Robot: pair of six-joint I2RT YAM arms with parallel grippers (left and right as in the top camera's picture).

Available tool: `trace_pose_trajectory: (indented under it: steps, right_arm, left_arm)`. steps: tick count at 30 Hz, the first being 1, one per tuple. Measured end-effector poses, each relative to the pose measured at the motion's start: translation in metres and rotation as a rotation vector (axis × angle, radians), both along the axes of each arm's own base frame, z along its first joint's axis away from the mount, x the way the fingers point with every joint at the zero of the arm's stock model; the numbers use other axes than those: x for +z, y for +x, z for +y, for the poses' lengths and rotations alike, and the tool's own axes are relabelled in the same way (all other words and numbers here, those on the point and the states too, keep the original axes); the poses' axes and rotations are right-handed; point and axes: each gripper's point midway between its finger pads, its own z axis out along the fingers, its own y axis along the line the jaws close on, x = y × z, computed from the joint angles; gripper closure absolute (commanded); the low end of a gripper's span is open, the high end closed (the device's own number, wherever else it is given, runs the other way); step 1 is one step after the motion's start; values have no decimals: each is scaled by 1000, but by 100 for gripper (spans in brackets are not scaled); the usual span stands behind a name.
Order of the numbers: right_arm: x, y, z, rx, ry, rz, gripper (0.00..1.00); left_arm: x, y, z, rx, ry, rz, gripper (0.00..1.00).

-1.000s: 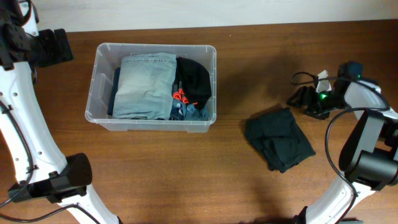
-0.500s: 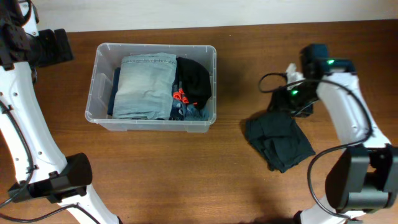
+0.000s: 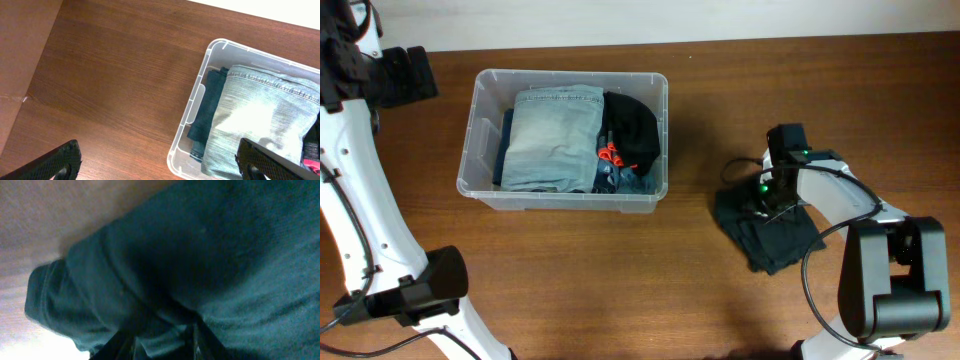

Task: Pack container
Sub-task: 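Grasp the second black folded garment on the table with the right gripper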

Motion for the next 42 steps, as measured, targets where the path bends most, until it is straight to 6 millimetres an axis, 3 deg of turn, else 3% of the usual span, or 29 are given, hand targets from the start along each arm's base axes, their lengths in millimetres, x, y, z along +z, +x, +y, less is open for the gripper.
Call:
trace_pose_trajectory:
  steps: [4, 10, 14, 16, 20, 24, 27, 29, 35, 37, 42]
  right_arm:
    - [5, 31, -3, -99, 19, -112, 65]
    - [16, 69, -34, -343, 63, -241, 65]
    - [22, 84, -58, -446, 80, -300, 38]
    - [27, 89, -63, -432, 110, -326, 32]
    - [44, 93, -56, -318, 208, -343, 23]
    - [76, 88, -47, -198, 299, -350, 12]
    - [99, 77, -57, -159, 302, -370, 4]
    - [105, 65, -74, -178, 274, -357, 1]
    - [77, 33, -124, -213, 170, -277, 0]
    - [58, 21, -128, -214, 168, -229, 1]
    - [11, -6, -113, -175, 212, -139, 2]
  left_arm:
    - [0, 0, 0, 0, 0, 0, 0]
    - [0, 0, 0, 0, 0, 0, 0]
    - [0, 0, 0, 0, 0, 0, 0]
    - [0, 0, 0, 0, 0, 0, 0]
    - [0, 0, 0, 0, 0, 0, 0]
    - [0, 0, 0, 0, 0, 0, 0]
    - [0, 0, 0, 0, 0, 0, 0]
    - [0, 0, 0, 0, 0, 0, 0]
    - [0, 0, 0, 0, 0, 0, 0]
    - [0, 0, 0, 0, 0, 0, 0]
    - [0, 0, 0, 0, 0, 1, 0]
